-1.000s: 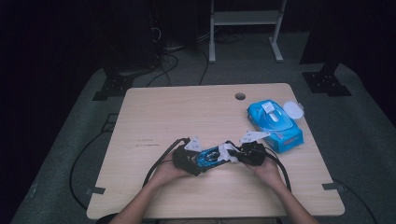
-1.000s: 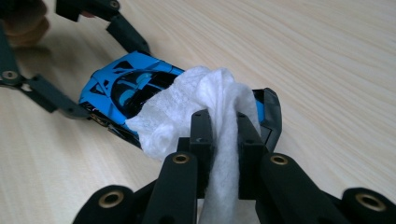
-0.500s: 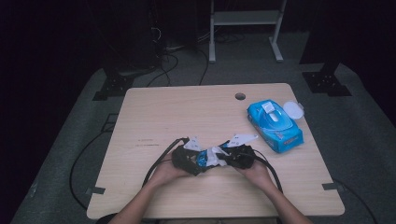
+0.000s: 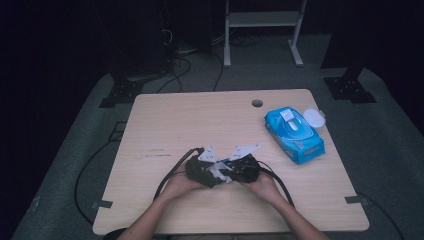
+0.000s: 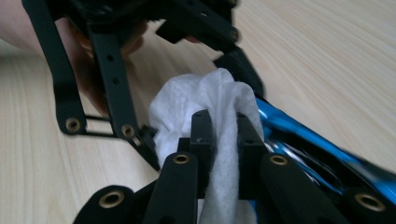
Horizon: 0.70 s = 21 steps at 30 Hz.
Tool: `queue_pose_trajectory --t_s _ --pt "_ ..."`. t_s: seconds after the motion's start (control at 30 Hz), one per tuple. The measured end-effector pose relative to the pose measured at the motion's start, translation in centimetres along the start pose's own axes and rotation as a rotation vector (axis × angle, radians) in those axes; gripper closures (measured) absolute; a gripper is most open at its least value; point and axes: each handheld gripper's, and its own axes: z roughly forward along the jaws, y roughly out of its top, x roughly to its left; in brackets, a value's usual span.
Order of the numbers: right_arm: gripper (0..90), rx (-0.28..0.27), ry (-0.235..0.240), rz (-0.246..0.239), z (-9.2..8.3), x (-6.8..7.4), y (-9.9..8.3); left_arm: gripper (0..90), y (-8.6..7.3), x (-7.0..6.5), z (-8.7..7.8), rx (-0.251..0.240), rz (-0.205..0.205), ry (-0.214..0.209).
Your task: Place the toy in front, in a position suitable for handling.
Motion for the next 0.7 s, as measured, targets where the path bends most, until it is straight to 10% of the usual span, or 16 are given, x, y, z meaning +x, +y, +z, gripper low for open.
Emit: queue_pose_trajectory --t_s 0.27,0.53,0.7 --pt "80.8 0.033 -0.037 0.067 -0.7 -2.1 1.2 25.8 0.0 0.0 0.1 -0.003 -0.001 0.0" --pt "80.9 0.083 -0.013 0.009 2.0 -0.5 2.5 25.8 0.0 0.0 0.1 -0.003 -0.006 -0.002" --pt "80.9 0.058 -0.092 0.068 0.2 -2.7 2.0 25.8 0.0 0.0 0.1 0.0 0.002 -0.001"
